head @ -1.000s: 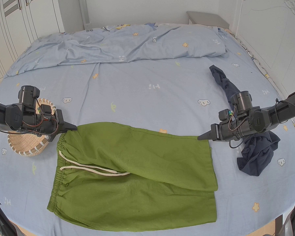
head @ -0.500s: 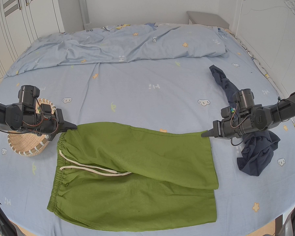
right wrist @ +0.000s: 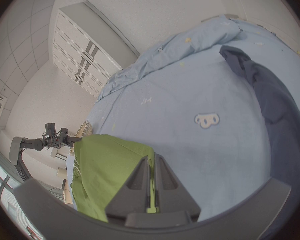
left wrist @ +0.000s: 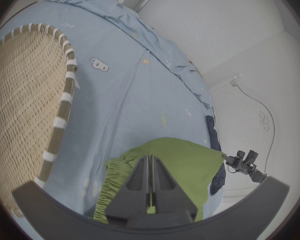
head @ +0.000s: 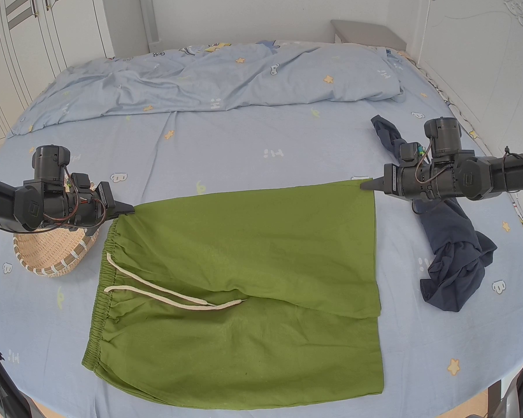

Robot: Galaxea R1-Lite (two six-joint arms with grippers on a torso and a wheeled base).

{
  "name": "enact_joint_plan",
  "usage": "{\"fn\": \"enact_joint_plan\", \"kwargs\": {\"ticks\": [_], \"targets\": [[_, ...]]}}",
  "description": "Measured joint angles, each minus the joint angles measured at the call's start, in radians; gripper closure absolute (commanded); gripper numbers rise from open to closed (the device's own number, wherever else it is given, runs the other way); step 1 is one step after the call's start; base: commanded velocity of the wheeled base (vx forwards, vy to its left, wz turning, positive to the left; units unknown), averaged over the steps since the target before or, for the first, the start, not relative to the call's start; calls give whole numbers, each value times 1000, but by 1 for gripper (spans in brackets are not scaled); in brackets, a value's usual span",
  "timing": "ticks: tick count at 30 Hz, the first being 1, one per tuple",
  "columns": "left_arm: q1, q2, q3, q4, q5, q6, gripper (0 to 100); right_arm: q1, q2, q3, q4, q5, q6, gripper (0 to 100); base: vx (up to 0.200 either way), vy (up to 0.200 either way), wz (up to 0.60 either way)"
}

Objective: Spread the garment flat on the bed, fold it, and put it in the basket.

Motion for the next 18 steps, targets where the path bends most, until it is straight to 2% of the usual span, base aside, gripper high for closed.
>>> {"fn": "enact_joint_plan", "kwargs": {"ticks": [8,18], "targets": [[3,38,-5,-89,23,-5,100,7,42,-173,79,-8,1,100,0,0,0],[-4,67,3,-118,27,-1,100,10,144,-385,163,-56,0,100,0,0,0]]}}
